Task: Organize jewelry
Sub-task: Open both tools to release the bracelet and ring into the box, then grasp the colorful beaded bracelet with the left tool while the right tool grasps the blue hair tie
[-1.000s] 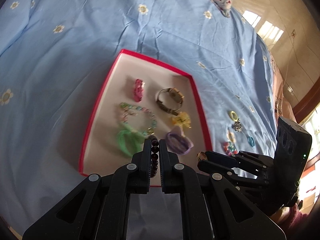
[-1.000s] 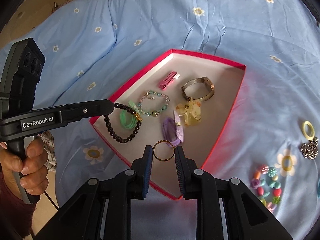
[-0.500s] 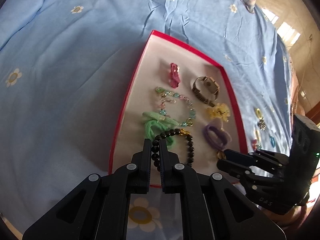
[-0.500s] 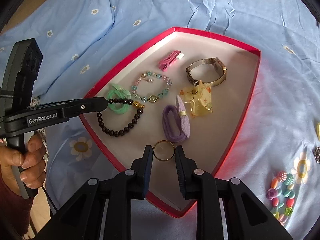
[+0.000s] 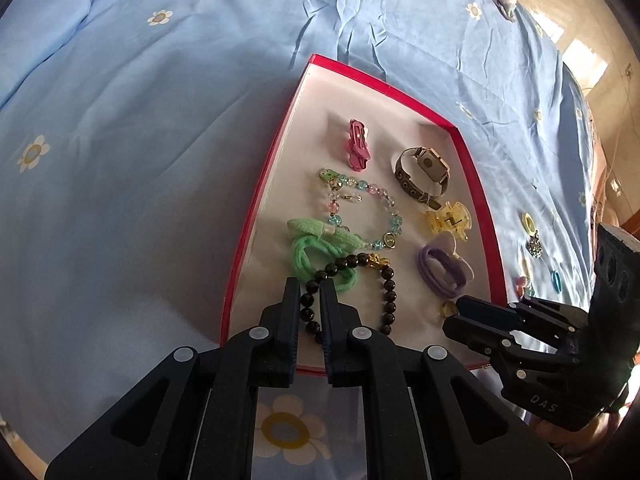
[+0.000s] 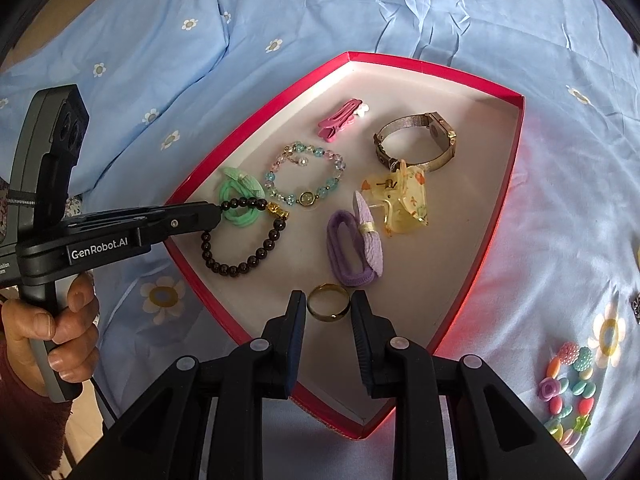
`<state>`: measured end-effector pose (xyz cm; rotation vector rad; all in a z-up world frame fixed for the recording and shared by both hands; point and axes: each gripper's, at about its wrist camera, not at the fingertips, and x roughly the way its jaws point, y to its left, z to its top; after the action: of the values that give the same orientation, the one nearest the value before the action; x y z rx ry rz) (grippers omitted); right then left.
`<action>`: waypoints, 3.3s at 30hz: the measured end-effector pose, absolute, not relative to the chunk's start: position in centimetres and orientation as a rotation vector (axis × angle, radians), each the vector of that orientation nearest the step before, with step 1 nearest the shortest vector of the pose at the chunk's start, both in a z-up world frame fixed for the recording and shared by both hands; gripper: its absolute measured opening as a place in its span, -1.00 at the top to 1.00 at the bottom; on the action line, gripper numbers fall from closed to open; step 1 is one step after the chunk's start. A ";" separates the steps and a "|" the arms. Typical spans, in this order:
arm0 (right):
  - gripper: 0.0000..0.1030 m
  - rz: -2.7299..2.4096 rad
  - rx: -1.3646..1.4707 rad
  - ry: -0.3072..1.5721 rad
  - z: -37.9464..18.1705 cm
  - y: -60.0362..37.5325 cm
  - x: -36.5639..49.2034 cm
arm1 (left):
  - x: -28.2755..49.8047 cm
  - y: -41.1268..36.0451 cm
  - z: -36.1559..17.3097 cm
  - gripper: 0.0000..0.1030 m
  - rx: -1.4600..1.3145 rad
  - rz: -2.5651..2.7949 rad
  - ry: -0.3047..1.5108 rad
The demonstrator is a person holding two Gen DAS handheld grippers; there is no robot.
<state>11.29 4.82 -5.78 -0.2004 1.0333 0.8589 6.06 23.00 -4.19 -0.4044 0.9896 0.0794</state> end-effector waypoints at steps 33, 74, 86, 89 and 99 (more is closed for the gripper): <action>0.40 0.653 0.036 0.947 -1.8 -9.6 9.9 | 5.7 15.2 -0.2 0.44 -0.348 -0.046 0.953; 0.03 0.366 0.195 0.891 -2.9 -23.2 10.7 | 10.8 -0.3 -1.3 -0.29 -0.112 -0.268 1.049; 0.03 0.349 0.178 0.902 -3.2 -23.4 13.7 | 14.3 -1.6 -4.3 0.30 -0.068 -0.266 1.096; 0.03 0.335 0.164 0.904 -3.4 -23.3 14.6 | 14.4 -1.7 -4.5 0.59 -0.059 -0.287 1.090; 0.88 0.269 0.071 0.929 -5.9 -21.9 16.7 | 13.8 -1.1 -4.2 0.79 -0.082 -0.337 1.058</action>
<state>16.73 -21.88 -5.86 0.0706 0.9290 0.2690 13.83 -1.08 -4.16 -0.0822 1.0585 -0.3371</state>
